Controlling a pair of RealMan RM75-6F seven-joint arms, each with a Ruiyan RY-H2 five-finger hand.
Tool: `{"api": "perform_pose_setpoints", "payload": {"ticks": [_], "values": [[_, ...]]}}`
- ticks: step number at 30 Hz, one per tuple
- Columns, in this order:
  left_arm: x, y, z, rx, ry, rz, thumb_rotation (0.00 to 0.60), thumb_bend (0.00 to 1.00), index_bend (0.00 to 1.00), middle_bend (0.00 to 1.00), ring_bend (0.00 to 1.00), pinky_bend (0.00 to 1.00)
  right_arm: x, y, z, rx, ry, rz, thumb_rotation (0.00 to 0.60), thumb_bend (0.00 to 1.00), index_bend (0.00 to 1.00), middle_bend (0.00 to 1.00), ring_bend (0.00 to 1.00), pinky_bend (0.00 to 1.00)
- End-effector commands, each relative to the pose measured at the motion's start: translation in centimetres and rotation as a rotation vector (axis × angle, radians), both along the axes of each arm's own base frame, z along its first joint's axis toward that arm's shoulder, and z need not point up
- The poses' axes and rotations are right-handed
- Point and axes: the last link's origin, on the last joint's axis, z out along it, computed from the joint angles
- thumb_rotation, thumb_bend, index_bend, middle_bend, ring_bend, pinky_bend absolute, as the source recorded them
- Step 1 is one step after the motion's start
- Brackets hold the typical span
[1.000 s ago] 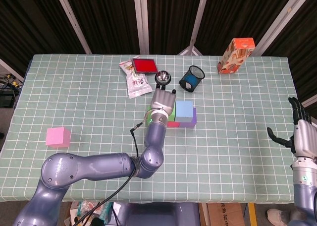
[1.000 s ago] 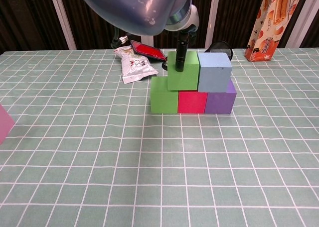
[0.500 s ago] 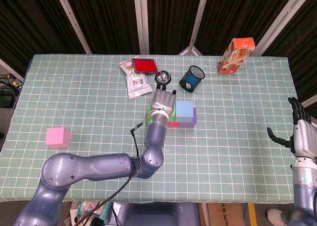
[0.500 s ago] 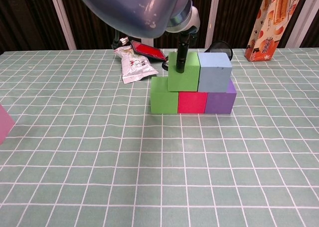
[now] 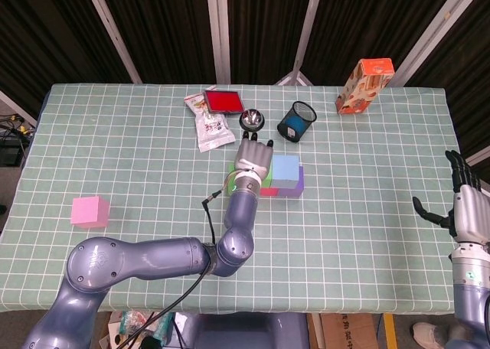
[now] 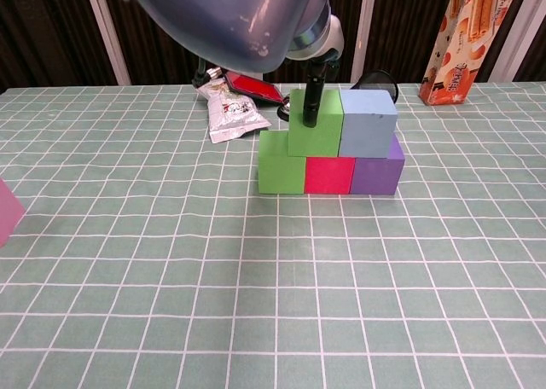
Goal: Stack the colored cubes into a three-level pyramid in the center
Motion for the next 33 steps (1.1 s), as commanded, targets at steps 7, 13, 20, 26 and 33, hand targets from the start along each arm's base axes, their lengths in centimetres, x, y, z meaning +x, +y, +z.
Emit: {"api": "perform_pose_setpoints", "payload": {"ticks": [7, 13, 20, 26, 33], "values": [[0.0, 0.0, 0.0, -0.001, -0.005, 0.001, 0.600, 0.27, 0.05, 0.18, 0.05, 0.08, 0.0, 0.0, 0.0, 0.000, 0.000, -0.001, 0.600, 0.31, 0.00, 0.03, 0.00, 0.00], [-0.1, 0.0, 0.4, 0.000, -0.008, 0.003, 0.600, 0.25, 0.03, 0.15, 0.04, 0.07, 0.0, 0.0, 0.0, 0.000, -0.001, -0.002, 0.600, 0.31, 0.00, 0.03, 0.00, 0.00], [-0.3, 0.2, 1.0, 0.011, -0.013, 0.005, 0.600, 0.22, 0.01, 0.11, 0.03, 0.07, 0.0, 0.0, -0.1, 0.002, -0.001, -0.001, 0.600, 0.31, 0.00, 0.03, 0.00, 0.00], [-0.6, 0.1, 1.7, 0.010, -0.034, 0.004, 0.600, 0.22, 0.00, 0.10, 0.03, 0.07, 0.0, 0.0, 0.0, 0.000, 0.001, 0.000, 0.600, 0.30, 0.00, 0.03, 0.00, 0.00], [-1.7, 0.1, 3.0, 0.013, -0.041, 0.016, 0.600, 0.22, 0.00, 0.10, 0.03, 0.05, 0.1, 0.1, -0.1, 0.001, 0.007, 0.004, 0.600, 0.31, 0.00, 0.03, 0.00, 0.00]]}}
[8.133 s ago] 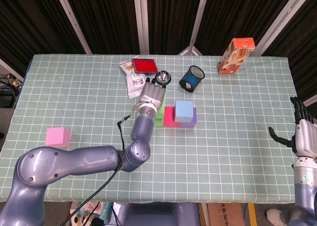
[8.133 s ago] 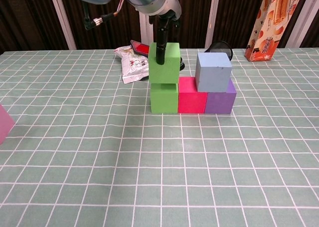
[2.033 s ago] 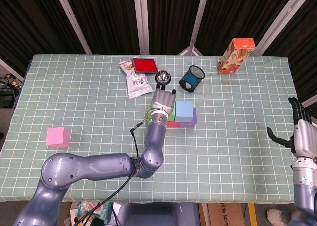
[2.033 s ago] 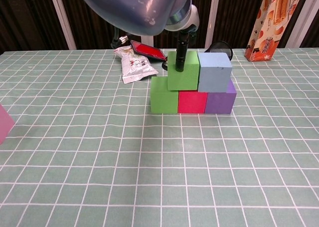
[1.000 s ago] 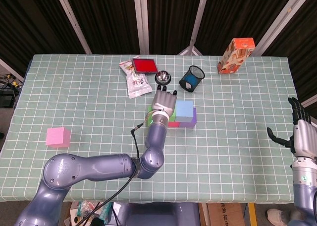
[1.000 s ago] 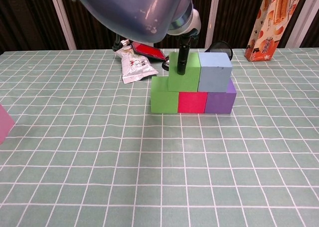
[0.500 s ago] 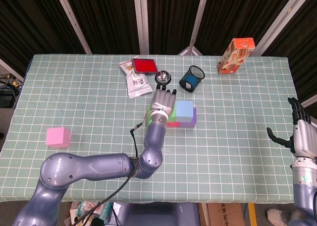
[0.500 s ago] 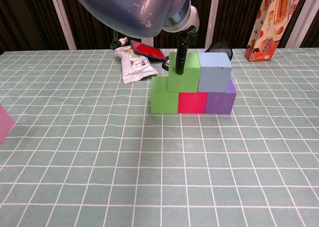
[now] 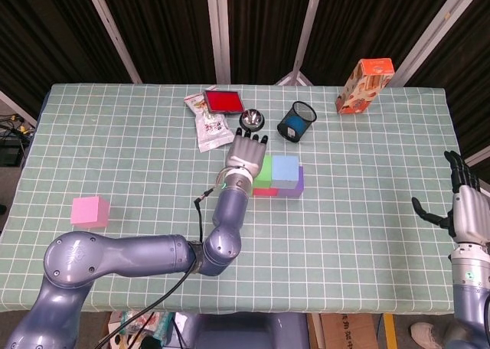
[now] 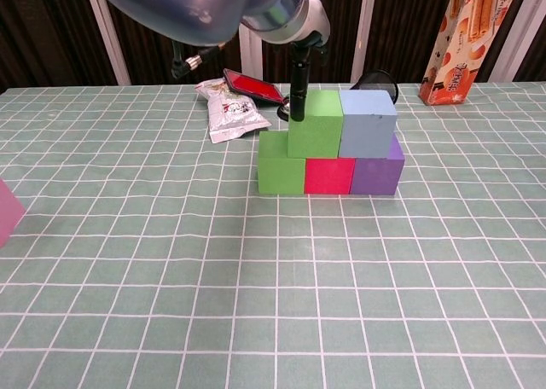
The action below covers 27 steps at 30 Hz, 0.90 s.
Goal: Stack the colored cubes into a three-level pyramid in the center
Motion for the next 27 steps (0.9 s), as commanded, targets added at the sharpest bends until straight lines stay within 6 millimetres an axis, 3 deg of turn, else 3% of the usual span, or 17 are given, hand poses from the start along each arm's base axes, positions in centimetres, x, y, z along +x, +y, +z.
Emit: {"api": "perform_pose_setpoints", "payload": {"ticks": [1, 11, 27], "values": [[-0.7, 0.2, 0.8, 0.008, -0.002, 0.013, 0.600, 0.22, 0.00, 0.10, 0.03, 0.05, 0.1, 0.0, 0.0, 0.000, 0.002, 0.002, 0.600, 0.31, 0.00, 0.03, 0.00, 0.00], [-3.0, -0.1, 4.2, 0.031, -0.055, 0.010, 0.600, 0.22, 0.00, 0.10, 0.03, 0.06, 0.1, 0.0, 0.1, -0.005, 0.009, 0.002, 0.600, 0.31, 0.00, 0.03, 0.00, 0.00], [-15.4, -3.6, 13.1, 0.199, -0.198, 0.020, 0.600, 0.22, 0.02, 0.10, 0.03, 0.06, 0.3, 0.0, 0.1, -0.008, 0.067, 0.000, 0.600, 0.31, 0.00, 0.02, 0.00, 0.00]]}}
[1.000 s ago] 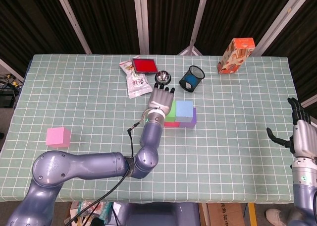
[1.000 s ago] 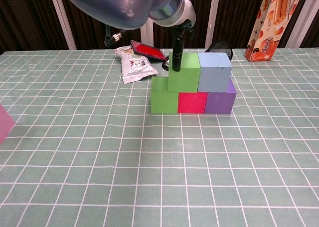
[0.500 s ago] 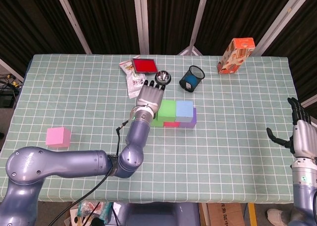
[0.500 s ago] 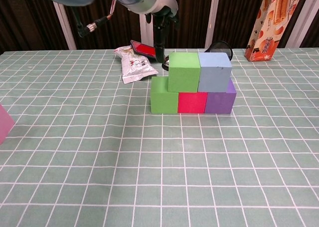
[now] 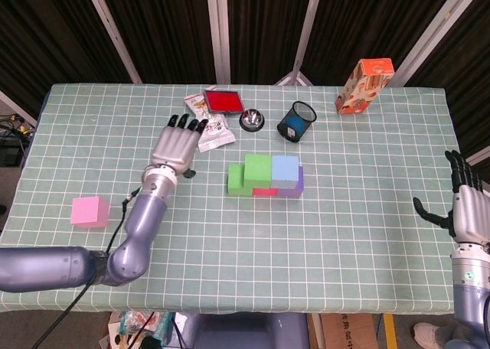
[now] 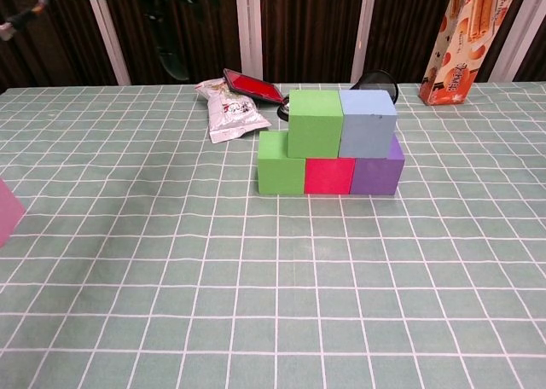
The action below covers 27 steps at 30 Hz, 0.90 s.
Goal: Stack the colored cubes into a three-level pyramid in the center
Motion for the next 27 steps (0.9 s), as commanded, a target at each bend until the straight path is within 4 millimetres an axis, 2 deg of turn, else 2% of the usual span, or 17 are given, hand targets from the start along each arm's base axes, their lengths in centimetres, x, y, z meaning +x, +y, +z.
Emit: {"api": "perform_pose_setpoints", "payload": {"ticks": [1, 6, 13, 19, 24, 27], "values": [[-4.4, -1.6, 2.7, 0.052, -0.044, 0.037, 0.600, 0.22, 0.02, 0.10, 0.03, 0.06, 0.2, 0.0, -0.1, -0.002, 0.011, 0.005, 0.600, 0.31, 0.00, 0.01, 0.00, 0.00], [-8.8, -4.0, 5.3, 0.092, -0.065, 0.067, 0.600, 0.21, 0.02, 0.09, 0.03, 0.05, 0.3, 0.0, -0.3, 0.000, 0.046, 0.006, 0.600, 0.30, 0.00, 0.00, 0.00, 0.00], [-14.2, -7.8, 8.2, 0.156, -0.077, 0.090, 0.600, 0.12, 0.00, 0.06, 0.03, 0.05, 0.1, 0.0, -0.7, 0.007, 0.102, -0.003, 0.600, 0.31, 0.00, 0.00, 0.00, 0.00], [-17.6, -11.3, 9.2, 0.164, -0.095, 0.120, 0.600, 0.11, 0.00, 0.06, 0.03, 0.05, 0.3, -0.1, -1.0, 0.003, 0.130, 0.002, 0.600, 0.31, 0.00, 0.00, 0.00, 0.00], [-19.4, -13.7, 8.8, 0.134, -0.090, 0.139, 0.600, 0.11, 0.00, 0.06, 0.03, 0.05, 0.5, 0.0, -1.4, 0.009, 0.131, 0.010, 0.600, 0.31, 0.00, 0.00, 0.00, 0.00], [-20.5, -14.5, 8.5, 0.125, -0.056, 0.153, 0.600, 0.11, 0.00, 0.09, 0.03, 0.05, 0.6, 0.0, -1.5, 0.009, 0.131, 0.014, 0.600, 0.30, 0.00, 0.00, 0.00, 0.00]]}}
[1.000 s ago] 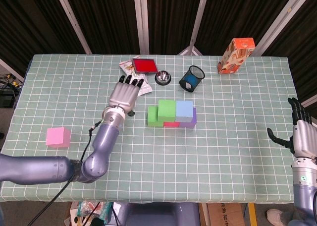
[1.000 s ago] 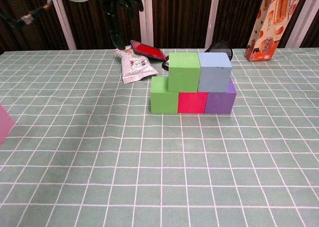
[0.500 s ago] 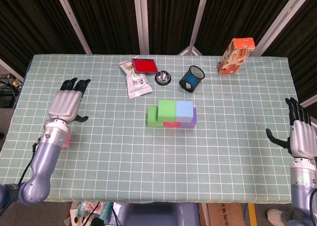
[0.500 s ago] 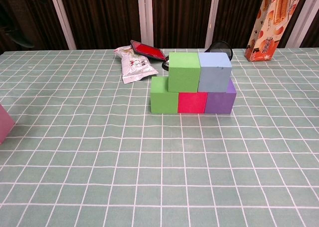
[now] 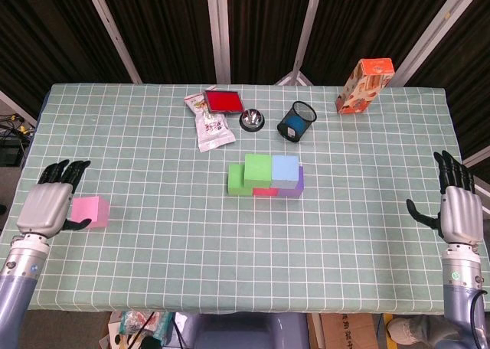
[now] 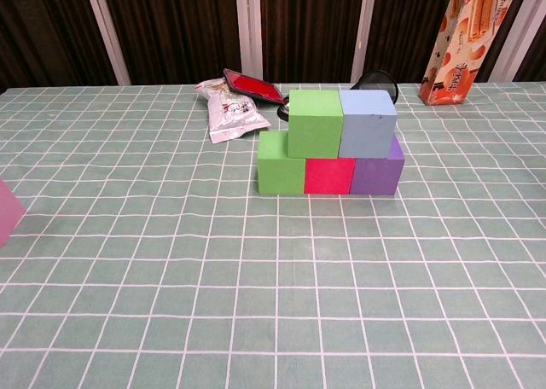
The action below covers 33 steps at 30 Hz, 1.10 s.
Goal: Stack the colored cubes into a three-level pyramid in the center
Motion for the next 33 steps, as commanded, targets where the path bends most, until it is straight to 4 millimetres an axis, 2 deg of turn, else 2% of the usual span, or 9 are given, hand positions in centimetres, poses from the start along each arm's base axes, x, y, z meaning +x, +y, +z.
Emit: {"api": "perform_pose_setpoints", "payload": {"ticks": [1, 7, 14, 20, 27, 33], "values": [[-1.4, -0.9, -0.1, -0.004, 0.036, 0.023, 0.600, 0.11, 0.00, 0.11, 0.03, 0.05, 0.1, 0.0, -0.1, 0.001, -0.004, 0.003, 0.600, 0.30, 0.00, 0.00, 0.00, 0.00], [-4.3, -1.1, -0.4, 0.011, 0.063, 0.090, 0.600, 0.11, 0.00, 0.17, 0.03, 0.06, 0.3, 0.2, 0.0, 0.000, -0.012, 0.012, 0.600, 0.30, 0.00, 0.00, 0.00, 0.00], [-8.3, 0.6, -0.5, 0.026, 0.068, 0.182, 0.600, 0.11, 0.01, 0.23, 0.04, 0.06, 0.5, 0.4, -0.2, 0.013, -0.016, 0.018, 0.600, 0.31, 0.00, 0.00, 0.00, 0.00], [-10.5, 1.7, -1.1, -0.001, 0.086, 0.235, 0.600, 0.11, 0.01, 0.23, 0.04, 0.06, 0.5, 0.4, -0.3, 0.014, -0.021, 0.016, 0.600, 0.31, 0.00, 0.00, 0.00, 0.00], [-11.3, 2.9, -2.1, -0.039, 0.102, 0.248, 0.600, 0.11, 0.01, 0.23, 0.04, 0.06, 0.4, 0.4, -0.4, 0.017, -0.022, 0.015, 0.600, 0.31, 0.00, 0.00, 0.00, 0.00], [-10.6, 4.1, -3.5, -0.076, 0.107, 0.216, 0.600, 0.11, 0.01, 0.23, 0.04, 0.06, 0.5, 0.5, -0.5, 0.023, -0.026, 0.018, 0.600, 0.31, 0.00, 0.00, 0.00, 0.00]]}}
